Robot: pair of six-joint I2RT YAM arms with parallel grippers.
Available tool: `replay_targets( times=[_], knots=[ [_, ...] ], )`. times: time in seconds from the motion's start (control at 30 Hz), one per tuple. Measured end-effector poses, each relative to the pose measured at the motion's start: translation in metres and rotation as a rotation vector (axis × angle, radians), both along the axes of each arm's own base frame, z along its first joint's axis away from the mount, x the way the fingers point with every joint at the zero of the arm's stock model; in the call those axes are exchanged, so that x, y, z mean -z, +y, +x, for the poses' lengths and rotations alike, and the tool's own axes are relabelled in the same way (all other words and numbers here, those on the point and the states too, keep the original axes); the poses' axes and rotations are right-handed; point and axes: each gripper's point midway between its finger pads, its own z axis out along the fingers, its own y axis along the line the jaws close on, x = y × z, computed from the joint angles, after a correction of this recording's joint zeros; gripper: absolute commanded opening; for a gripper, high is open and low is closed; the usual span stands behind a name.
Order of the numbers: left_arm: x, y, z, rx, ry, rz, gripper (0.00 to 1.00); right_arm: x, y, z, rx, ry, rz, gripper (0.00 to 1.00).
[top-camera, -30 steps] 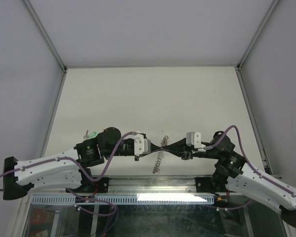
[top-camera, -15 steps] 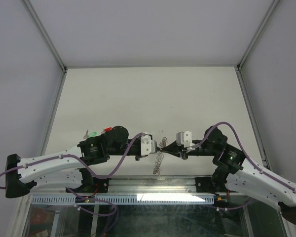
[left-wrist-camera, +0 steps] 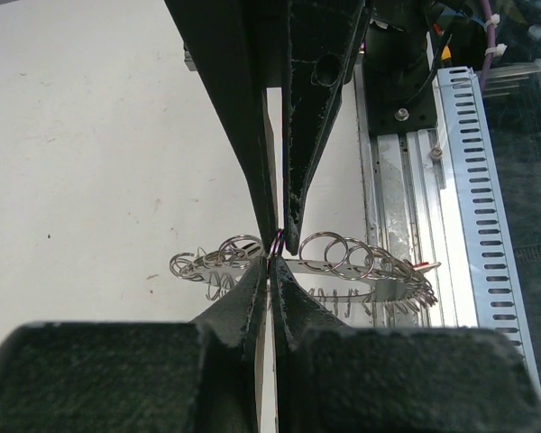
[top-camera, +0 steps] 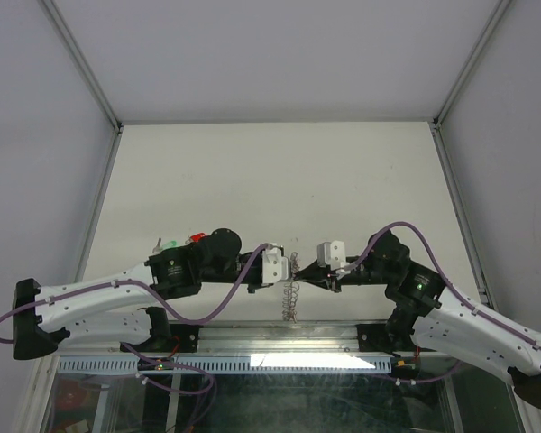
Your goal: Put the keys on the keyring
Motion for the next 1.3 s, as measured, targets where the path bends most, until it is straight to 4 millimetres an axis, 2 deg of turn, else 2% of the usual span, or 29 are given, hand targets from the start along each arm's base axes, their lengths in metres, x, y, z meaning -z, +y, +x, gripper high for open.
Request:
replay_targets(
  times=[0.1,0.2,0.37,0.4,0.5,0.6,0.77,0.9,1.13,1.3],
  knots=[
    [0.001,-0.001,0.000,0.002,-0.001,0.006,0.00,0.002,0.000,0.000,0.000,0.003,-0.006,0.11],
    [0.003,-0.002,0.001,0.003,0.000,0.013,0.00,0.004,0.000,0.000,0.000,0.006,-0.015,0.00],
    [0.005,-0.001,0.000,0.008,0.007,0.027,0.00,0.005,0.000,0.002,0.009,0.004,-0.019,0.00],
    [0.004,-0.002,0.000,0.008,0.006,0.026,0.04,0.004,0.000,0.003,0.012,0.002,-0.016,0.00],
    [0.001,-0.002,0.000,0.012,-0.003,0.017,0.25,0.001,-0.001,0.004,0.024,-0.008,0.004,0.00],
    [-0.013,-0.002,-0.001,0.018,-0.020,-0.039,0.36,0.000,-0.003,0.003,0.034,-0.016,0.032,0.00],
    [-0.045,0.010,-0.007,0.010,-0.060,-0.199,0.36,-0.010,-0.007,0.001,0.050,-0.034,0.108,0.00],
    [-0.060,0.016,-0.008,-0.004,-0.073,-0.273,0.33,-0.019,-0.007,0.000,0.049,-0.043,0.170,0.00],
    [-0.059,0.015,-0.008,-0.011,-0.059,-0.294,0.32,-0.035,-0.002,-0.002,0.036,-0.039,0.270,0.00],
    [-0.059,0.013,-0.007,-0.011,-0.057,-0.299,0.28,-0.042,0.000,-0.004,0.025,-0.039,0.330,0.00]
  ],
)
